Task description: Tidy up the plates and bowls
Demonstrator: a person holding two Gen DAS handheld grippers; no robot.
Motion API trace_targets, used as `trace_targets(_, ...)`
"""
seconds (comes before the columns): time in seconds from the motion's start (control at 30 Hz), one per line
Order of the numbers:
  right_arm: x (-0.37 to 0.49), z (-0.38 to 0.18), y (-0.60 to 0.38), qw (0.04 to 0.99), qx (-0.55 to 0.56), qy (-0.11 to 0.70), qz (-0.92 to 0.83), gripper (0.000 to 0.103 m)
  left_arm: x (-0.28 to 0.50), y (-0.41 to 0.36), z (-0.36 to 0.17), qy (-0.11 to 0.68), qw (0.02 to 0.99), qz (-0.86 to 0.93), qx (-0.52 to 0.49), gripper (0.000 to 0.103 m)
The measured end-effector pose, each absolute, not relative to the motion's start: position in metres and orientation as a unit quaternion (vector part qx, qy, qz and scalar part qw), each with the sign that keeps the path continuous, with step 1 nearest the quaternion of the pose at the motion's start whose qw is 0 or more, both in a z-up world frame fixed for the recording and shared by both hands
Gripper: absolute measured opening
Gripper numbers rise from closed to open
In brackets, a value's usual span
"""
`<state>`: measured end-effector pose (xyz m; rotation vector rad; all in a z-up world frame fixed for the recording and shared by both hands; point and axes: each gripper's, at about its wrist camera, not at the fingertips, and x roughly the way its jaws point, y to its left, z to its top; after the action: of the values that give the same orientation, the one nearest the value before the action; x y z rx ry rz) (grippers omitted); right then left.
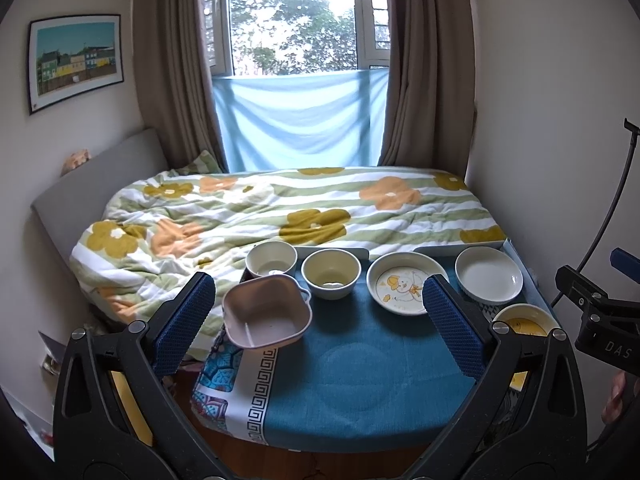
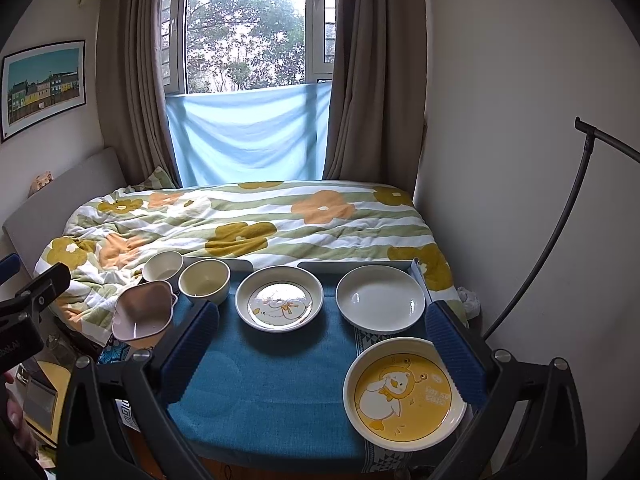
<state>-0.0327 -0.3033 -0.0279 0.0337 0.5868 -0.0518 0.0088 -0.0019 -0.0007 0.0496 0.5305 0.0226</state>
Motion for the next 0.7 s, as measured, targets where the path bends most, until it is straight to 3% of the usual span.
trace_targets(0.7,-0.032,-0.0268,-0.3008,0.956,0.015,0.291,-0.026,0.103,0.0105,-0.0008,0.0004,0.262,0.965,0.014,0.024,0.103)
